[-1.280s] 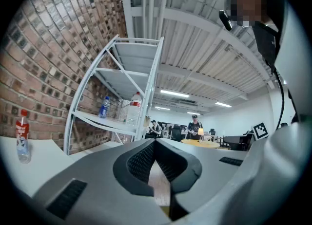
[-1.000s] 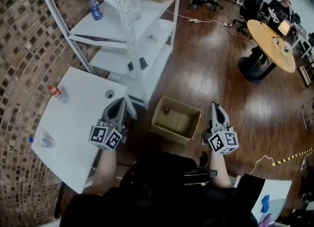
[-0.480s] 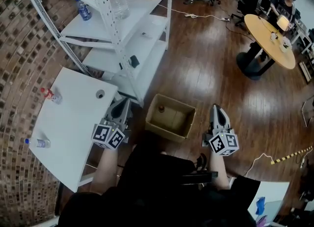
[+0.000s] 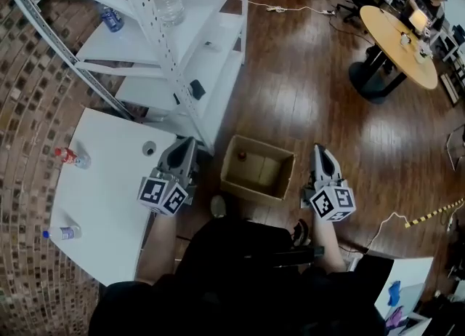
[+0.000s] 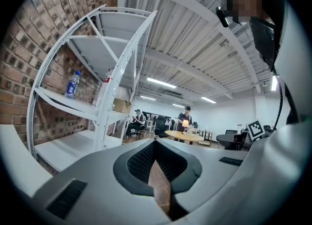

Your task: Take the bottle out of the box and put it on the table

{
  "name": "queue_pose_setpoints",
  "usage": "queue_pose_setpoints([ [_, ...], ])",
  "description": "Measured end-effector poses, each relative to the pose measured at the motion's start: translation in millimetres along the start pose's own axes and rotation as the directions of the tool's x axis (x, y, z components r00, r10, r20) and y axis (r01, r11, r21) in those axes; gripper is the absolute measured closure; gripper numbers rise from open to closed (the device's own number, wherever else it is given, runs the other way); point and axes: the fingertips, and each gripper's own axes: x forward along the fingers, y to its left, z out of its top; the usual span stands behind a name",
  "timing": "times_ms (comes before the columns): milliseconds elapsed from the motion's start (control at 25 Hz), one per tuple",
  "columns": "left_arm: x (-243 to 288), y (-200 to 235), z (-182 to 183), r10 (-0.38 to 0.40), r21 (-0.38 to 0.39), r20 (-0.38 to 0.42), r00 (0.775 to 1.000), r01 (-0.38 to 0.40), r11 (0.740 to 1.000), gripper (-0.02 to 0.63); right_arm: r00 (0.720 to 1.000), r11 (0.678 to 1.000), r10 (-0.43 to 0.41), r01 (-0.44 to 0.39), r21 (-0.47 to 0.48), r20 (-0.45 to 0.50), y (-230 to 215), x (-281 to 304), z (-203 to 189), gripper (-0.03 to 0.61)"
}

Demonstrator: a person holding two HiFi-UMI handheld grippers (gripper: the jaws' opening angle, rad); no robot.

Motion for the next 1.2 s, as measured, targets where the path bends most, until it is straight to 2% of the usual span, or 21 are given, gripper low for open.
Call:
queue_pose_setpoints([
  [360, 34, 48, -2, -0.082, -0.004, -0.038, 0.996, 0.082, 0.997, 0.614, 1.0, 0.998, 0.013, -0.014, -0.059, -0.021, 44, 79, -3, 0.577],
  [520, 45, 67, 3, -0.104, -0.02, -0.026, 0.994, 0.103, 0.994, 0.614, 1.0, 0.998, 0.002, -0.002, -0.061, -0.009, 55, 98, -2, 0.577],
  [640, 51, 75, -5, -0.104, -0.027, -0.045, 0.994, 0.103, 0.994, 0.614, 1.0, 0.999, -0.008, 0.006, -0.049, -0.028, 57, 103, -11, 0.577],
  [920, 68, 81, -51, -0.071, -0.083, -0.15, 0.986, 0.059, 0.995, 0.614, 0.989, 0.999, -0.004, -0.001, -0.034, -0.15, 38, 119, -50, 0.577],
  [1200, 83, 76, -137, -0.047, -0.125, -0.303, 0.952, 0.009, 0.992, 0.614, 0.948, 0.998, 0.059, -0.067, -0.015, -0.314, 26, 134, -118, 0.577],
])
